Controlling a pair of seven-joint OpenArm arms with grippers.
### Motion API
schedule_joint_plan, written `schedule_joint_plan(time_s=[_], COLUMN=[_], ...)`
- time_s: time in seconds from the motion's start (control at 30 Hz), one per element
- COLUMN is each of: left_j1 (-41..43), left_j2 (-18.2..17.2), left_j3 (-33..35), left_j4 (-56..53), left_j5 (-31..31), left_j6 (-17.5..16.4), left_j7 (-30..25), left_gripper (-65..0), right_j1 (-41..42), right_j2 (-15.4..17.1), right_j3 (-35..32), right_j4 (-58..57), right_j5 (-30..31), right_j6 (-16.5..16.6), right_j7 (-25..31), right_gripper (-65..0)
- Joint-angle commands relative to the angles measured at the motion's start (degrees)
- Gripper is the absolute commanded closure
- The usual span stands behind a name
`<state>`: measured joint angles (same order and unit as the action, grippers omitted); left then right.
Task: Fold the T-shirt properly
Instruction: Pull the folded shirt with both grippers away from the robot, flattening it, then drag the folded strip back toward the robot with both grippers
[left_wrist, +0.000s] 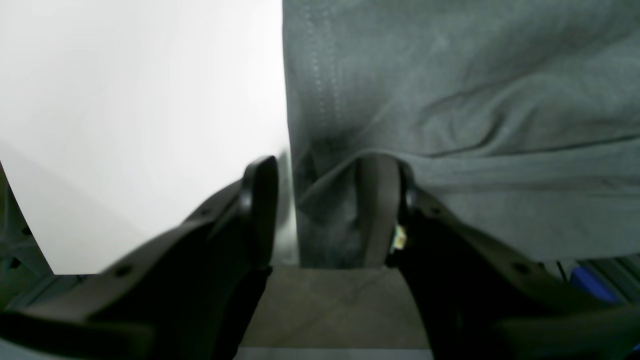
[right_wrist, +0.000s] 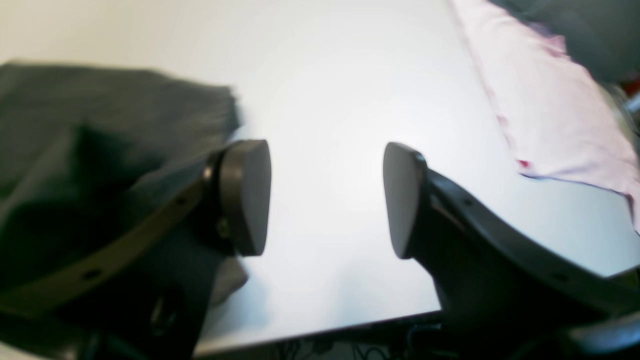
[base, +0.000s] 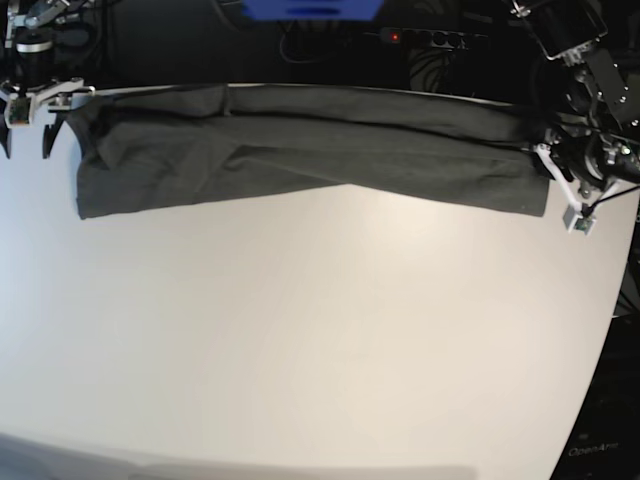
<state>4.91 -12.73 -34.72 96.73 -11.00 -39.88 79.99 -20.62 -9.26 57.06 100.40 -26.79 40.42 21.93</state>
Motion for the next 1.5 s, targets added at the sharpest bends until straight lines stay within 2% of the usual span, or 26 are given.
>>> schedule_joint_plan(time_s=[0.0,0.07,0.1,0.23,0.3,0.53,0.6,0.67,0.8,0.87,0.9,0.97,1.1,1.47], left_j1=[-0.56,-0.56,-0.56,-0.56,-0.56,-0.64,-0.73,-0.82,-0.82,-0.82,-0.82,-0.91,-3.46,-7.24], left_j2=[-0.94,-0.94,-0.94,-0.94,-0.94,-0.94,-0.94,-0.94,-0.94,-0.94,-0.94,-0.85,-0.59,1.00], left_j3=[-0.31,-0.40,-0.40,-0.40,-0.40,-0.40,-0.40,-0.40,-0.40,-0.40,-0.49,-0.49,-0.49,-0.05], left_j4=[0.81,0.81,0.81,0.81,0.81,0.81,0.81,0.81,0.81,0.81,0.90,1.16,1.34,1.07], left_j5=[-0.47,-0.47,-0.47,-0.47,-0.47,-0.38,-0.29,-0.20,-0.38,-0.38,-0.38,-0.38,-0.47,-0.47], left_j6=[-0.12,-0.12,-0.12,-0.12,-0.12,-0.12,-0.12,-0.12,-0.12,-0.12,-0.12,-0.12,-0.12,-0.12], left_j7=[0.01,0.01,0.01,0.01,0.01,0.01,0.01,0.01,0.01,0.01,0.01,0.01,0.01,0.01], left_gripper=[-26.2,-26.3,-26.3,-26.3,-26.3,-26.4,-28.9,-36.1,-56.5,-61.8,-62.4,-59.9,-50.3,-9.3], right_j1=[0.18,0.01,0.01,0.27,-0.08,-0.17,-0.17,-0.17,-0.17,-0.17,-0.17,-0.17,-0.17,-0.17], right_j2=[0.33,0.26,0.26,0.26,0.26,0.26,0.26,0.26,0.26,0.26,0.26,0.26,0.26,0.26], right_j3=[0.48,0.57,0.57,-0.93,-2.24,-3.91,-4.00,-4.00,-4.35,-4.79,-4.79,-4.79,-5.94,-5.94], right_j4=[0.92,0.92,0.92,0.92,0.92,0.66,0.66,0.66,0.66,0.66,0.66,0.57,0.57,0.57], right_j5=[1.34,1.34,1.42,1.34,1.16,1.07,1.07,1.07,1.07,1.07,1.07,1.07,1.07,0.98], right_j6=[-0.42,-0.42,-0.42,-0.42,-0.42,-0.42,-0.42,-0.42,-0.42,-0.42,-0.42,-0.42,-0.42,-0.42], right_j7=[1.67,1.76,1.85,1.67,1.67,1.67,1.67,1.67,1.67,1.67,1.67,1.67,1.67,1.67], right_gripper=[-34.8,-33.1,-30.2,-8.6,-0.4,-0.3,-0.3,-0.3,-0.3,-0.3,-0.3,-0.3,-0.3,-0.3])
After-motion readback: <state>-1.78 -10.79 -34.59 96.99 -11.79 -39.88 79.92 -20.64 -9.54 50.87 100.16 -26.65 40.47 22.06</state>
